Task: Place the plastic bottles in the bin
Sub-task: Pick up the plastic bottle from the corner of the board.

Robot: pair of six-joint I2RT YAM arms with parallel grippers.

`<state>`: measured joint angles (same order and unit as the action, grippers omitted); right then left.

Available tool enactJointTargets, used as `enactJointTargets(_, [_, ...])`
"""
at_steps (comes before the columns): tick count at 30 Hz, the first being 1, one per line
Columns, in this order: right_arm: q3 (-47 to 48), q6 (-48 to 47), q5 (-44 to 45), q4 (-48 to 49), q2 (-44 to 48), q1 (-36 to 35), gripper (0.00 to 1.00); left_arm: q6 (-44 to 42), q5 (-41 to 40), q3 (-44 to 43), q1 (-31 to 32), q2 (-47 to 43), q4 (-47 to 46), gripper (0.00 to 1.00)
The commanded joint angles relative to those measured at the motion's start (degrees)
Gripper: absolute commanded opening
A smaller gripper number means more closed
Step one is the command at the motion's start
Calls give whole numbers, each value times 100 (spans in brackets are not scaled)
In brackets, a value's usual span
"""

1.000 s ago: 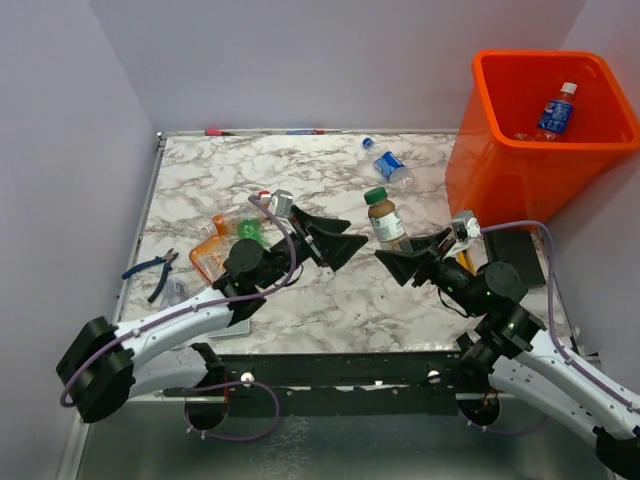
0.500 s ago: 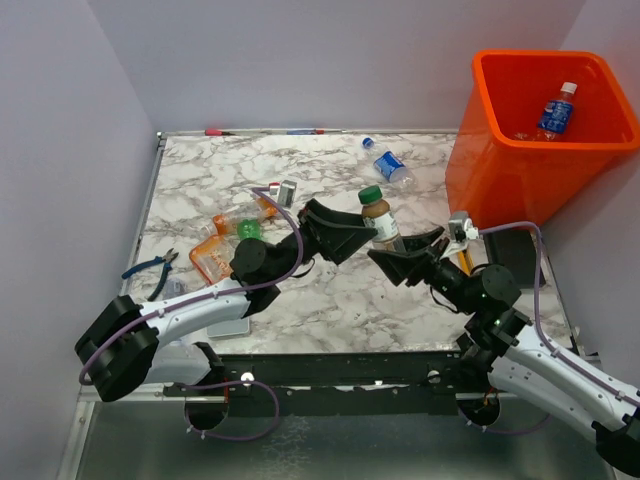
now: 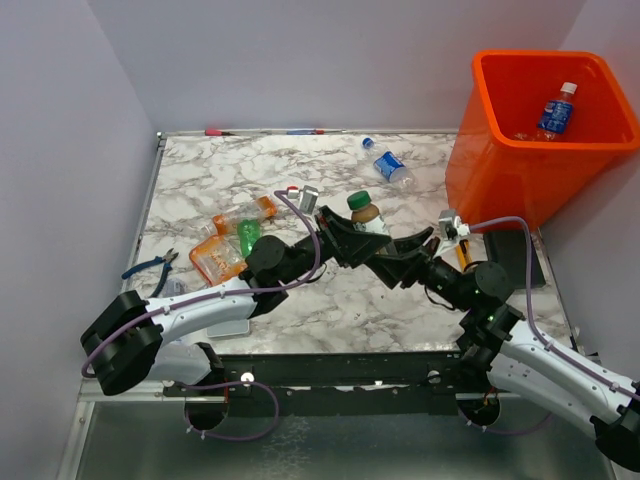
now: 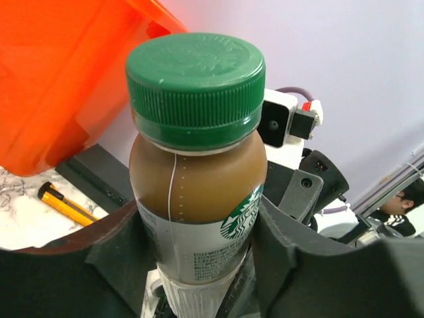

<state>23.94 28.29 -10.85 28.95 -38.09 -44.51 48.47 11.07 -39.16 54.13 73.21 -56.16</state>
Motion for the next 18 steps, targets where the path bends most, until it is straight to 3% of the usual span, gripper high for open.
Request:
enactJointTargets(1, [142,33,-408,-335,-68,-11,49,-374,-69,-67,72,-139,96,46])
enactJointTargets(5, [436,25,-661,-1034,-134,-13,79,-597,-221,51,71,-367,254,35])
enactJointTargets(6, [520,14,-716,-1200,-145,-10,95,-660,-272,60,70,-427,326,34])
enactJointTargets(7, [602,-2,-757,-1389,-155,-7,99,-739,-323,65,68,-488,405,32])
enactJointTargets(13, [1395,-274,-555,-2964,-148,-9,100,-1314,-692,8,50,-852,1176,20])
enactJointTargets(18, [2199,-627,-295,-4193,-175,-12,100,-1950,-995,-127,-85,-1308,2071,4])
